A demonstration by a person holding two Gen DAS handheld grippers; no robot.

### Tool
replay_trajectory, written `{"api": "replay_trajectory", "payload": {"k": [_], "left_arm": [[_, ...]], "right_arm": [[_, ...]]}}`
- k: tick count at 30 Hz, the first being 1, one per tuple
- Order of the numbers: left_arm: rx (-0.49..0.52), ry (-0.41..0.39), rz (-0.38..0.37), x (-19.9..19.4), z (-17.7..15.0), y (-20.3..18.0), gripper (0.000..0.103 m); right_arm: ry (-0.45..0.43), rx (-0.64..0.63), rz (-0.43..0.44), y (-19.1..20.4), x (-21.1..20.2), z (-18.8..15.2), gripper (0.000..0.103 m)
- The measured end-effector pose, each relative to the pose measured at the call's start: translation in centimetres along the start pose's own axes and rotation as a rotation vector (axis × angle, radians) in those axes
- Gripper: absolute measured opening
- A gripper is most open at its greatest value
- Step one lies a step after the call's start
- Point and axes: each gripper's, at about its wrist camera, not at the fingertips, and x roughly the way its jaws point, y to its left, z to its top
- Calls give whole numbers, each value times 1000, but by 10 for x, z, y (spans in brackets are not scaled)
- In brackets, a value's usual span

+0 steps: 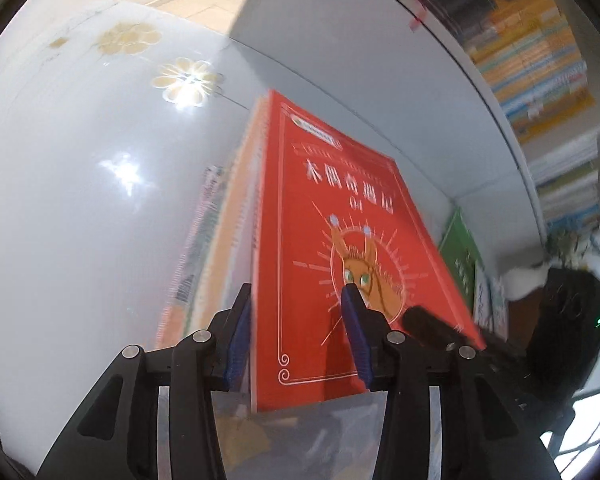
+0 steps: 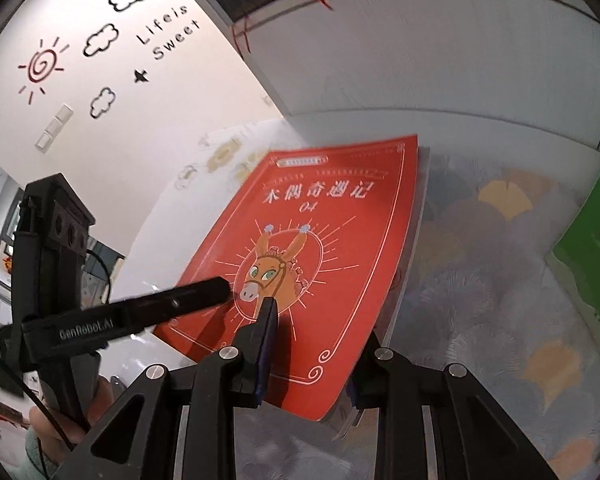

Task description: Organize books

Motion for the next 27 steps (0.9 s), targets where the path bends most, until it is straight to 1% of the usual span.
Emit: {"api": "replay_trajectory", "payload": {"k": [3,5,7,9,11,12,13,14,17,20,21,23,24,25,27], "left_arm": [[12,-35,56,-10,-1,0,41],[18,-51,86,-17,-4,-1,41],[32,-63,111,-24,-10,-5,41],[44,-61,112,-31,-19,-9,41],[52,-57,101,-40,-27,-12,41],[59,-57,95,-45,-34,-15,41],[68,-55,94,-49,-40,-17,41],[78,-55,94,-52,-44,-21,41],[113,-56,73,-67,-61,-33,41],[156,-44,37,-76,-78,-50,41],[173,-39,24,-78,-83,-57,41],[210,-27,-5,-81,-94,-73,41],[239,-21,-29,-83,-99,-85,41],[262,-17,-50,-84,-103,-93,41],[327,-4,-91,-84,-112,-116,41]], "right_arm": [[23,5,-20,0,7,-2,28],[58,25,-15,-3,13,-4,30],[58,40,-4,-2,14,-4,35],[79,40,-10,1,14,-5,38],[102,34,-19,6,14,-7,46],[113,28,-23,9,11,-10,53],[120,32,-21,10,7,-15,55],[126,42,-26,10,5,-18,55],[142,94,-29,8,-17,-39,55],[135,128,-49,7,-52,-73,55],[130,144,-58,6,-66,-90,55],[121,171,-73,2,-86,-113,55],[111,183,-83,1,-99,-128,55],[104,190,-100,0,-109,-140,55],[92,192,-163,-2,-132,-166,55]]}}
